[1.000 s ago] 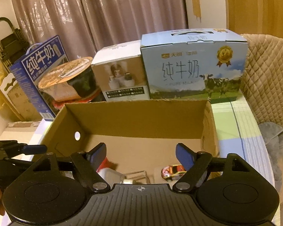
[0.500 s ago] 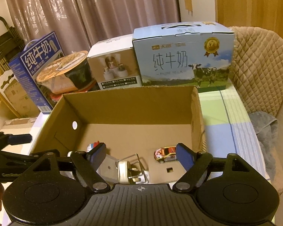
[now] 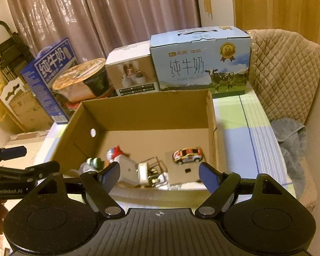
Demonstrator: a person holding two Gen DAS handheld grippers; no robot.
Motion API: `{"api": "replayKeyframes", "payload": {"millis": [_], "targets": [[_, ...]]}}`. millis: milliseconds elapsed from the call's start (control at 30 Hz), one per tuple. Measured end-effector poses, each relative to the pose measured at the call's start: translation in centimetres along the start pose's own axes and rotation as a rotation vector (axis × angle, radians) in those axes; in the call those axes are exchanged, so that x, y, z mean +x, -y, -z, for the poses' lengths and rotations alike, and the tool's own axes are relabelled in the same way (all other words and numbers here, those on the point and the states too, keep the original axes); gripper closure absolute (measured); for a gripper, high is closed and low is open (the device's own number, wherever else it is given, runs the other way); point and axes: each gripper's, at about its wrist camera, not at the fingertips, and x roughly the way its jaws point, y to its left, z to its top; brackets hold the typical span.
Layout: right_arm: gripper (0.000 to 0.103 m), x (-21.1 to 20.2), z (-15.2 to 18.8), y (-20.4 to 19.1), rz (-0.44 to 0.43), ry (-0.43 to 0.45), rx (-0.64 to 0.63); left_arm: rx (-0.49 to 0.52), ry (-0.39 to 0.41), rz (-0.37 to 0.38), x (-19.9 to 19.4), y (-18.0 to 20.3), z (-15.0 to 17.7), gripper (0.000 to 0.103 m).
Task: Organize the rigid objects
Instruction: 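Withdraw both grippers up and back from the box over the table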
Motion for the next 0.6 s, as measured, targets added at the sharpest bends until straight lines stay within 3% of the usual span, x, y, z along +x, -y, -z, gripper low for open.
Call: {"api": "replayKeyframes", "payload": {"millis": [100,467,600], "targets": [[0.025,-1.7,0.5,-0.4,-0.002,0.004,-0.001,-0.014,0.016,-0.019,-1.6,0.3,0.3,0.001],[0.025,-8.0,4.3,-1.6,0.007,0.059,-0.007,-0.064,0.045,0.024,-8.8,1.8,2.9,0.001],[0.025,-10.0,6.4,-1.5,0.014,0.07,-0.004,-0.063,0.055,-0.019,-11.0,2.3,4.5,0.001]]}}
